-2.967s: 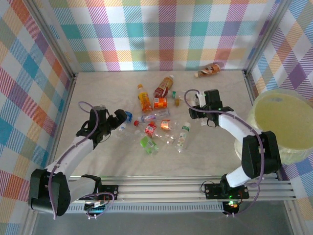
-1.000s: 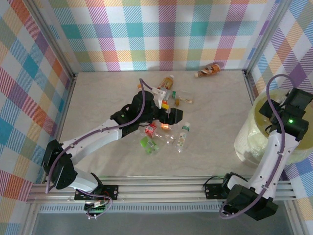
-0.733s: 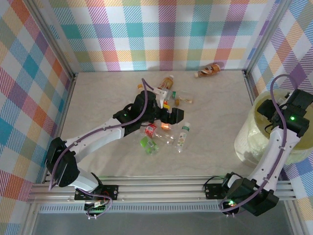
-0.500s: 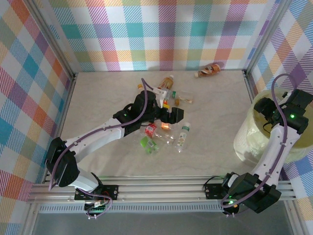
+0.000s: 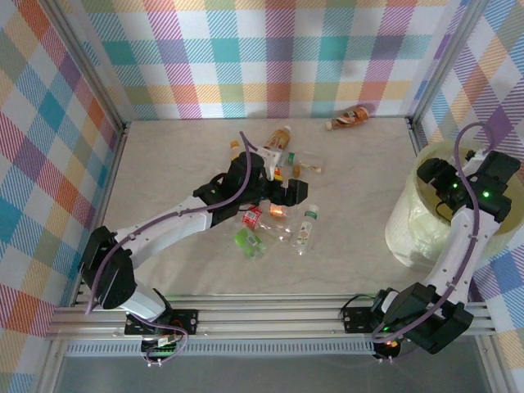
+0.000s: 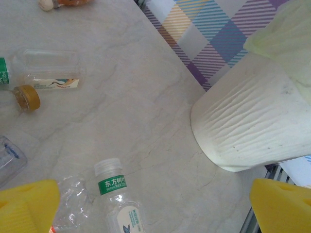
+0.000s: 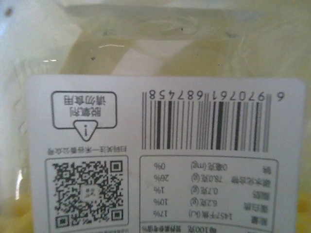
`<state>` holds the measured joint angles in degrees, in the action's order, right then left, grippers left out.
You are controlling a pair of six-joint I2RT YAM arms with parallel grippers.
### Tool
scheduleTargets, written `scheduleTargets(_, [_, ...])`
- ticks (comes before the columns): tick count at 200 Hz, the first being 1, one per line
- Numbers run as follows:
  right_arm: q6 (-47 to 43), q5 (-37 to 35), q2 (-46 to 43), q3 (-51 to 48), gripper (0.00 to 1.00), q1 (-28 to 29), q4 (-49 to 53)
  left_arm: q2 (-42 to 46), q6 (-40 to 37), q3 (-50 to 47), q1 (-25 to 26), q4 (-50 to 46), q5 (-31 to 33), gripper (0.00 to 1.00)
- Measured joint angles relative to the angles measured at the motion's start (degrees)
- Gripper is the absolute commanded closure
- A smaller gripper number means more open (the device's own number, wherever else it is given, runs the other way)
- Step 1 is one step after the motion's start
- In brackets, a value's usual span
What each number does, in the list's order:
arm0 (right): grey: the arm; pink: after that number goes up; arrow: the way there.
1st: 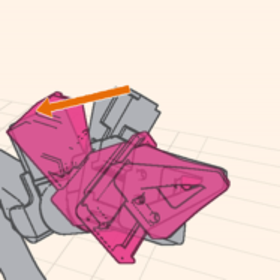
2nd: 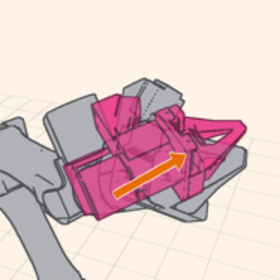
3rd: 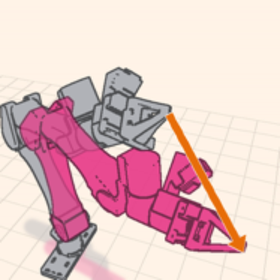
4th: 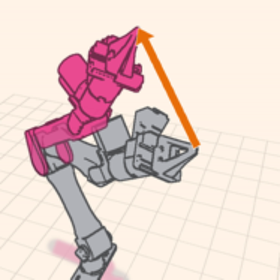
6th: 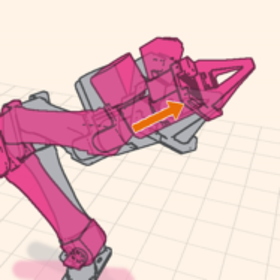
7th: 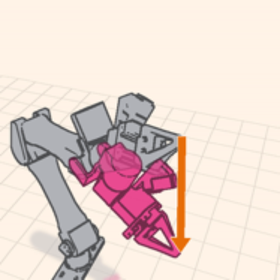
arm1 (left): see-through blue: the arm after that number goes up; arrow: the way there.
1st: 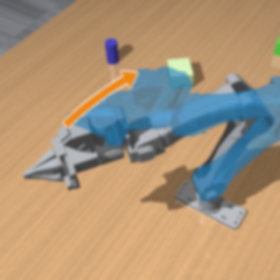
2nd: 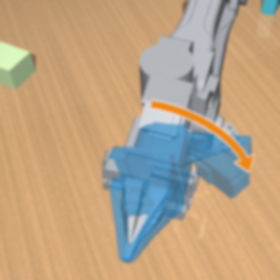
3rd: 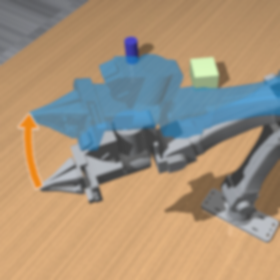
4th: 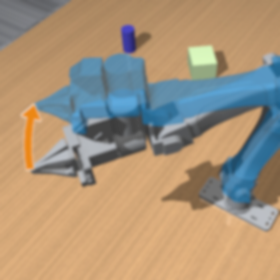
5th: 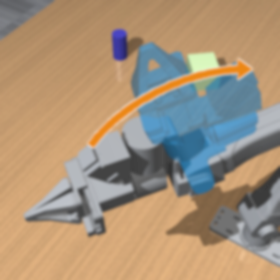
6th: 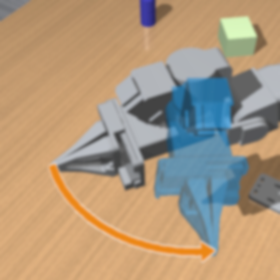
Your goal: Put the plastic bottles in the bin
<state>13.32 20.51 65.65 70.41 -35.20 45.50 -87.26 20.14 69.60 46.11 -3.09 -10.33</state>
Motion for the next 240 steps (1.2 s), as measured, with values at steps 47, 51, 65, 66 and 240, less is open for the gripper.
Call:
scheduleTargets(47, [0.4,0.7,0.0,-1.1,0.12,0.0,-1.5,-0.3,0.0,0.1,0.0,-0.5,0.8,0.0])
scheduleTargets(51, [0.5,0.7,0.0,-1.2,0.11,0.0,-1.6,-0.3,0.0,0.1,0.0,-0.7,1.0,0.0])
scheduleTargets(65, [0.7,0.7,0.0,-1.4,0.08,0.0,-1.9,-0.3,0.1,0.1,0.0,-1.3,1.3,0.0])
scheduleTargets(66, [0.7,0.7,0.0,-1.4,0.08,0.0,-1.9,-0.3,0.1,0.1,0.0,-1.3,1.4,0.0])
scheduleTargets(240, [1.3,-13.1,-7.0,-0.3,0.0,0.0,-2.6,2.8,5.9,-2.0,0.0,-5.3,20.9,0.0])
